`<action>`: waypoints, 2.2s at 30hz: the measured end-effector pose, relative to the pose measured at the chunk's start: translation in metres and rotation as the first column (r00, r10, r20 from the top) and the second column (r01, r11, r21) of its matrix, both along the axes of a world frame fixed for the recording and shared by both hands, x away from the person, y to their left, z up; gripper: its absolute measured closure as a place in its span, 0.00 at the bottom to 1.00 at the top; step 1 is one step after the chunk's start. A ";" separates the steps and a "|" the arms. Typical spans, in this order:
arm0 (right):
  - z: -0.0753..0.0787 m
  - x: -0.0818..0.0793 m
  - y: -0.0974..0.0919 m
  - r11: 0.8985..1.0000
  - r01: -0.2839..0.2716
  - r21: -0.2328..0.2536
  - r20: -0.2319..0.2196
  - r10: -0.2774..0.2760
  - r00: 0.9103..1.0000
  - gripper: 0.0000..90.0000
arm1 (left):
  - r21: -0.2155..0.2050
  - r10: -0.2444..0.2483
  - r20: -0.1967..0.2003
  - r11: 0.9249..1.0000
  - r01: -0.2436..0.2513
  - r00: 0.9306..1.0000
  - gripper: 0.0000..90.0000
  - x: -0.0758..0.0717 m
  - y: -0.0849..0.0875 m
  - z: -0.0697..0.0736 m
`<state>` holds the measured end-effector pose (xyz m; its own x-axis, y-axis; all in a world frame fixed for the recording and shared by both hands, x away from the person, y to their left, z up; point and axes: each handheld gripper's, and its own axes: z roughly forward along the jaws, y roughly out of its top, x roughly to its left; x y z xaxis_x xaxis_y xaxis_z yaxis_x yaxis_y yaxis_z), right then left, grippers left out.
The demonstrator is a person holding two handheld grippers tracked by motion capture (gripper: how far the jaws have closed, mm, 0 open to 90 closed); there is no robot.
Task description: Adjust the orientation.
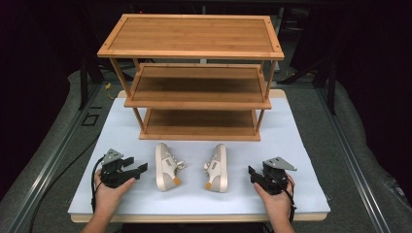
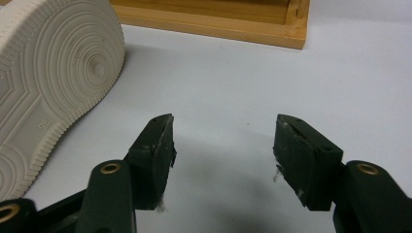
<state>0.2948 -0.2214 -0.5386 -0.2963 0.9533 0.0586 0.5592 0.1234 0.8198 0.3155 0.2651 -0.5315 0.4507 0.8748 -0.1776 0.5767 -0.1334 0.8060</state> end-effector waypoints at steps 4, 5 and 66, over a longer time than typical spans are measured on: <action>-0.001 -0.001 0.001 1.000 -0.012 -0.017 0.019 0.013 1.000 0.44 | -0.001 -0.026 0.004 1.000 0.026 1.000 0.38 0.001 -0.003 0.003; -0.001 -0.002 0.002 0.999 -0.025 -0.030 0.024 0.026 0.999 0.44 | -0.014 -0.034 0.015 0.999 0.034 0.999 0.41 0.001 -0.003 0.004; 0.011 -0.015 0.016 0.998 -0.057 -0.010 0.093 0.058 0.994 0.55 | 0.087 -0.188 0.073 0.979 0.182 0.979 0.90 -0.030 -0.054 0.032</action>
